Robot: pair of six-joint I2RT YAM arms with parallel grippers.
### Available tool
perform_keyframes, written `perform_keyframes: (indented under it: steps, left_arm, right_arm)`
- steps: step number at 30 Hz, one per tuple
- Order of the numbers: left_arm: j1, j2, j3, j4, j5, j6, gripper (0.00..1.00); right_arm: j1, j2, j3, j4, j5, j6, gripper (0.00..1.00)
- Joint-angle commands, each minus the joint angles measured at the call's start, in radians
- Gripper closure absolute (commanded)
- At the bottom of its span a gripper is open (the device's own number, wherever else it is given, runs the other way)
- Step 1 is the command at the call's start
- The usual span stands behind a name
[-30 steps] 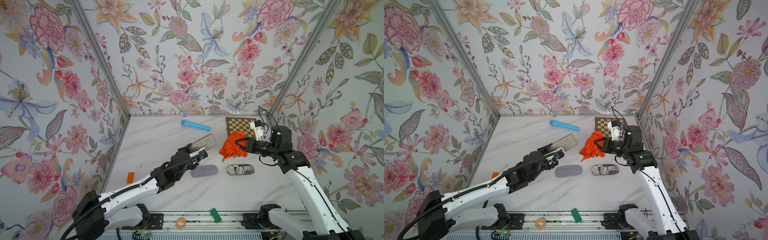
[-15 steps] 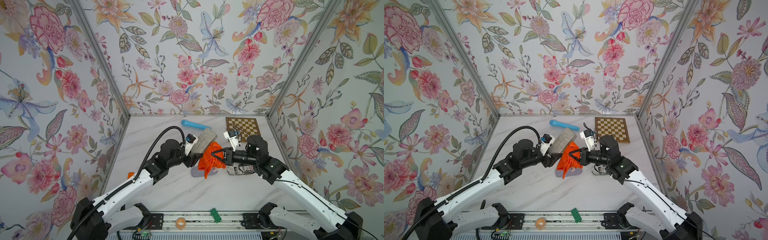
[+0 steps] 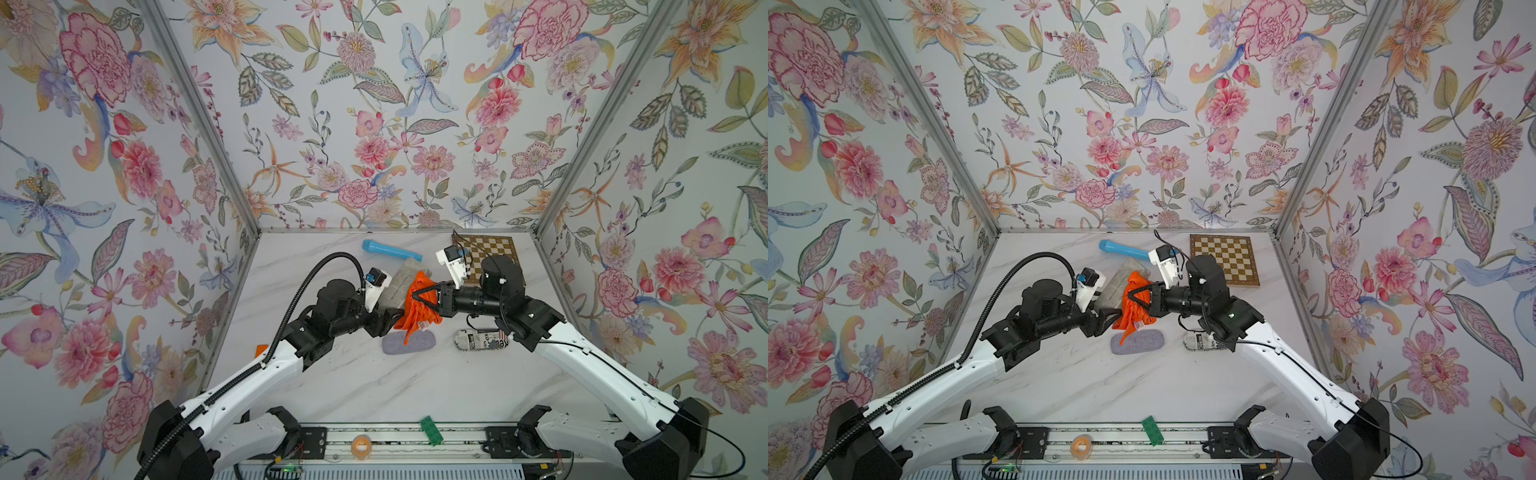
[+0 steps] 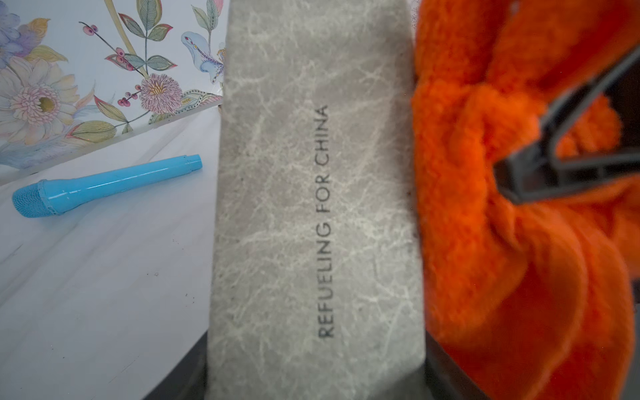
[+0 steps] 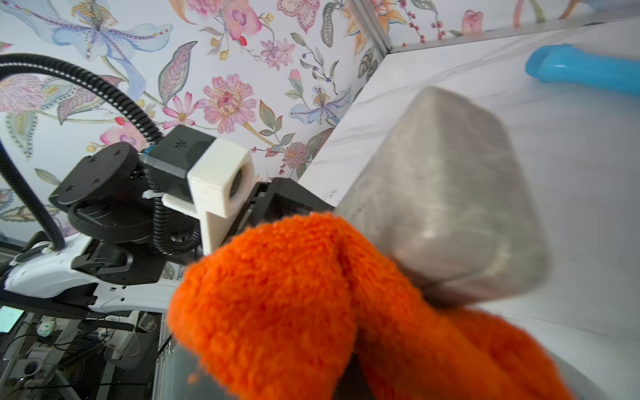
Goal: Wipe the eyeglass case
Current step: Wipe the dirt from the eyeglass case.
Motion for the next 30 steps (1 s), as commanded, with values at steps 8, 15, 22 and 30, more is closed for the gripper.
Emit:
perform_keyframes:
  steps: [8, 15, 22, 30]
  left_arm:
    - [-0.022, -0.026, 0.010, 0.050, 0.200, 0.018, 0.53]
    - [0.003, -0.019, -0.003, 0.108, 0.281, -0.081, 0.54]
    - [0.043, 0.028, 0.008, 0.160, 0.431, -0.163, 0.54]
    - [0.046, 0.013, 0.009, 0.089, 0.467, -0.134, 0.53]
  right_arm:
    - [-0.168, 0.094, 0.143, -0.148, 0.059, -0.204, 1.00]
    - [-0.055, 0.023, 0.033, -0.040, 0.049, -0.193, 1.00]
    - [0.032, -0.004, -0.099, 0.051, 0.098, -0.218, 1.00]
    - [-0.165, 0.002, 0.035, -0.083, 0.119, -0.305, 1.00]
